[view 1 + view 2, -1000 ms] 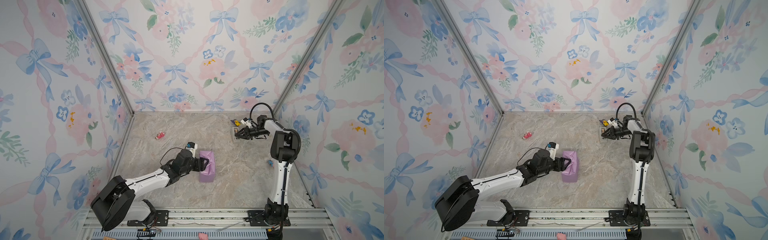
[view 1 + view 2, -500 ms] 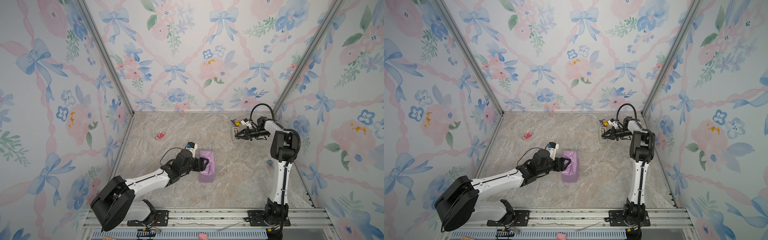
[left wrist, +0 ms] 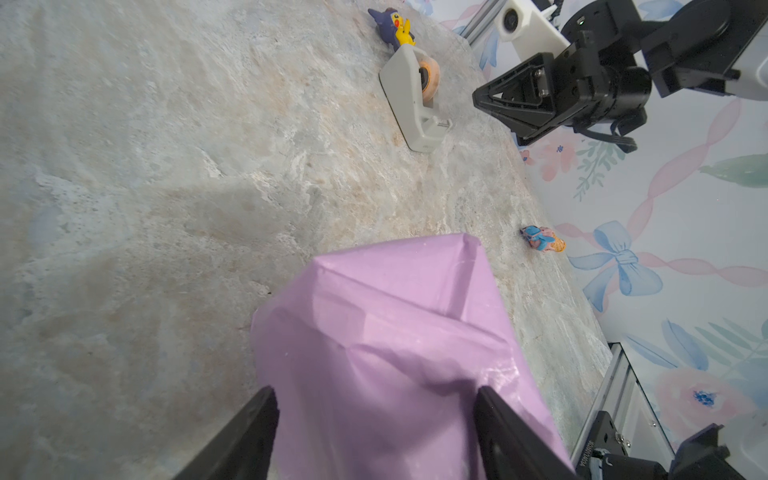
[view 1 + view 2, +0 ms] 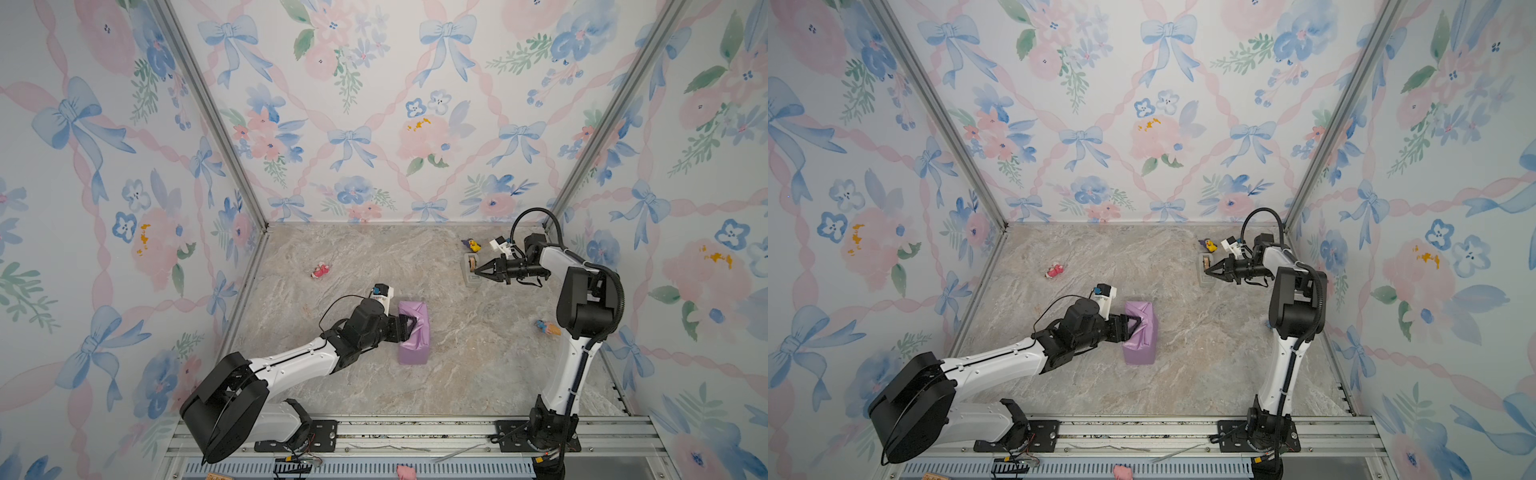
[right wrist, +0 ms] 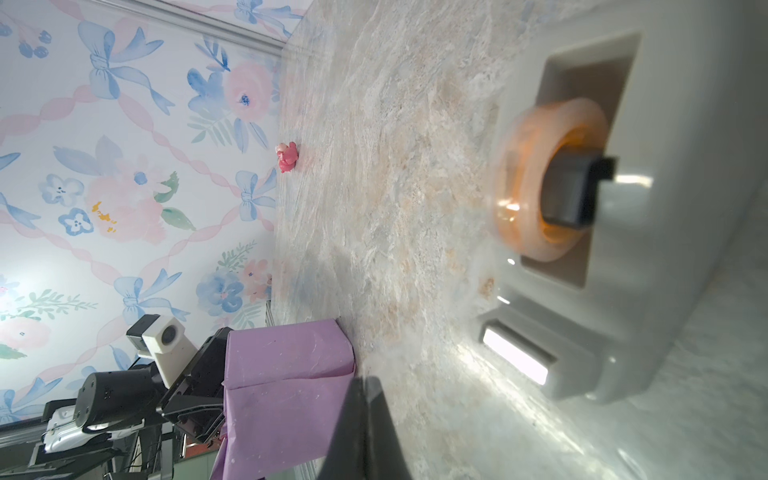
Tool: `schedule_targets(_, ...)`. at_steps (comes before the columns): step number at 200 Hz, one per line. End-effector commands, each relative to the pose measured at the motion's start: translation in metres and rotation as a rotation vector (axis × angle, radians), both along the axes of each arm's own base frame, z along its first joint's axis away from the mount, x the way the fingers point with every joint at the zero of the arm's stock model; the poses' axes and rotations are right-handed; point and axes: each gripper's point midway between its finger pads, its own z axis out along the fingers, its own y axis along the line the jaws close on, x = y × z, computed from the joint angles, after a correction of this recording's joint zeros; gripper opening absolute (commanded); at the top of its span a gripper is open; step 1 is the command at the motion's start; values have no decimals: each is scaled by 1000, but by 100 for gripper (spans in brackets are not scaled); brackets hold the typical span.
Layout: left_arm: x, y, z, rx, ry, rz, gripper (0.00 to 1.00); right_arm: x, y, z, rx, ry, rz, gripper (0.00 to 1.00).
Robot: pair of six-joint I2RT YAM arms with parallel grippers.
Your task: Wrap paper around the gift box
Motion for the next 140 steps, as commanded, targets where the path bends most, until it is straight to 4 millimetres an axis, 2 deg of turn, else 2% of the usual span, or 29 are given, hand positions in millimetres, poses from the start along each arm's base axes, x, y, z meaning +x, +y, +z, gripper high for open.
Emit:
schedule_targets(1, -17, 49, -68, 266, 136, 68, 76, -6, 0, 5, 31, 1, -29, 0)
schedule_targets(36, -17, 47, -69, 264, 136, 59, 76, -19, -1, -9, 9, 27, -64, 0)
schedule_targets(55, -16, 47, -67, 262, 133, 61, 76, -25, -3, -24, -5, 63, -84, 0)
schedule_targets(88, -16, 47, -68, 266, 133, 60, 76, -19, -14, -55, -51, 132, -141, 0)
schedule_targets(140, -14, 45, -68, 268, 132, 57, 76, -9, -27, -80, -84, 226, -223, 0)
